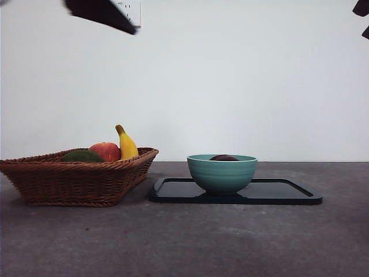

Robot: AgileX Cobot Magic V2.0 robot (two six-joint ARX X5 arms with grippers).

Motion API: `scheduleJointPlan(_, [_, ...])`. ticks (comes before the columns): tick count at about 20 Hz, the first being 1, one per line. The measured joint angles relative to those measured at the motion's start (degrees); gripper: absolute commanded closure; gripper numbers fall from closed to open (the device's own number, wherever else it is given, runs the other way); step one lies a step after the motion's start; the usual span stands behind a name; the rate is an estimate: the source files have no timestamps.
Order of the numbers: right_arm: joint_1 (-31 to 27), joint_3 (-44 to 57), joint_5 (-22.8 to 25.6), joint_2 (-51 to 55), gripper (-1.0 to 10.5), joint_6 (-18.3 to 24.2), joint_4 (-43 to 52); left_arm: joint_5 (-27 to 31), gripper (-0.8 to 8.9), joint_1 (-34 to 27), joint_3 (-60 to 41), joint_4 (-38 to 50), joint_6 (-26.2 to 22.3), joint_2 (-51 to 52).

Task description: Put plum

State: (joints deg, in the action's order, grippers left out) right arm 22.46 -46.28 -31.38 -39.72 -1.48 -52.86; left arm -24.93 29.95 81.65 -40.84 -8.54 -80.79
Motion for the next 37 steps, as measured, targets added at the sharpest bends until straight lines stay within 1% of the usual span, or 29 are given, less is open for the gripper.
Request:
scheduleJointPlan(3, [0.00,0.00,-0.02,0.00,8.0,0.00,-0.04,2.82,3.72,1.38,7.52,0.04,-3.45,-8.85])
scheduleJointPlan(8, [0.00,0.00,-0.31,0.00,8.0,0.00,-0.13,4.09,3.73,2.47,15.43,1.73,-7.61,-20.59])
scheduleJointPlan(12, [0.00,0.00,-0.37,0.00,8.0,0.00,-0.22,4.09,3.75,3.08,18.27,4.76,-9.31,-27.41])
scheduleJointPlan(19, [0.00,0.00,-0.52,0.00,8.0,0.00,-1.88,4.17,3.76,4.46,18.43,10.21,-12.07,-37.13])
scheduleJointPlan(22, [0.00,0.00,-0.52,0.00,8.0,0.00,-2.19,4.20,3.76,5.14,18.43,11.06,-13.44,-40.02])
scheduleJointPlan(29, [0.00,0.00,-0.55,0.00,8.0,0.00,-2.23,4.20,3.76,5.55,18.47,12.85,-14.69,-44.11])
scheduleJointPlan(34, [0.00,0.00,-0.52,0.00,8.0,0.00,-2.21,4.20,3.82,5.73,18.47,13.49,-15.43,-44.61])
scheduleJointPlan(35, [0.00,0.00,-0.52,0.00,8.0,0.00,-2.21,4.20,4.03,5.79,18.47,13.51,-15.61,-44.61])
scheduleJointPlan(37, [0.00,0.00,-0.55,0.00,8.0,0.00,-2.23,4.48,4.83,5.88,18.47,13.51,-15.85,-44.61])
